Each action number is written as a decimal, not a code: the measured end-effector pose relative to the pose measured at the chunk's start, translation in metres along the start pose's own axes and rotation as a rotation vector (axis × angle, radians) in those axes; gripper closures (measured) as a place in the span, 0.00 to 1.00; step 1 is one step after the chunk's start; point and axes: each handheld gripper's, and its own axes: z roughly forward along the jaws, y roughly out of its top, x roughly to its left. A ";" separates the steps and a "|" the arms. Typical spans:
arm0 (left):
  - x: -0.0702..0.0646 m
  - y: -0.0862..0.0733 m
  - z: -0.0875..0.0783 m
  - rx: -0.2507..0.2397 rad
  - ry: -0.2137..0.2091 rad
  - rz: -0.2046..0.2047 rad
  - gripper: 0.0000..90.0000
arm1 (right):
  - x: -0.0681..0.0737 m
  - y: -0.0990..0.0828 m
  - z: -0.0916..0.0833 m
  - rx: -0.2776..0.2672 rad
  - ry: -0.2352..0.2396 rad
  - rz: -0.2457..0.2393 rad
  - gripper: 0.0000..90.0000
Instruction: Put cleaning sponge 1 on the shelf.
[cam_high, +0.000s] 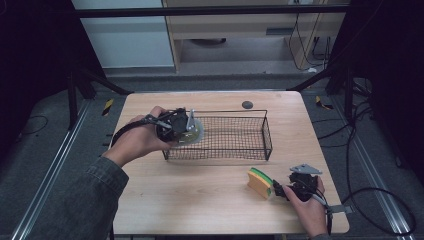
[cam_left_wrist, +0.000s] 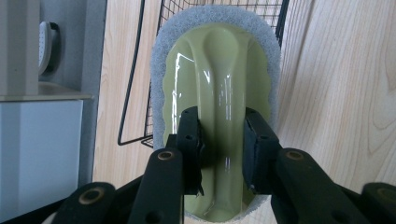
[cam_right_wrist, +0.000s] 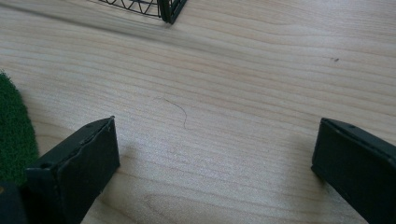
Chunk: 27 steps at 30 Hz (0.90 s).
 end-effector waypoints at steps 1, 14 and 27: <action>0.001 0.000 0.001 0.003 0.002 0.001 0.79 | 0.000 0.000 0.000 0.000 0.000 0.000 0.01; 0.008 0.008 0.003 0.000 0.046 0.054 0.79 | 0.000 0.000 0.000 0.002 -0.001 0.000 0.01; 0.016 0.013 0.026 0.012 0.040 0.086 0.79 | 0.001 0.001 0.001 0.003 0.002 0.000 0.01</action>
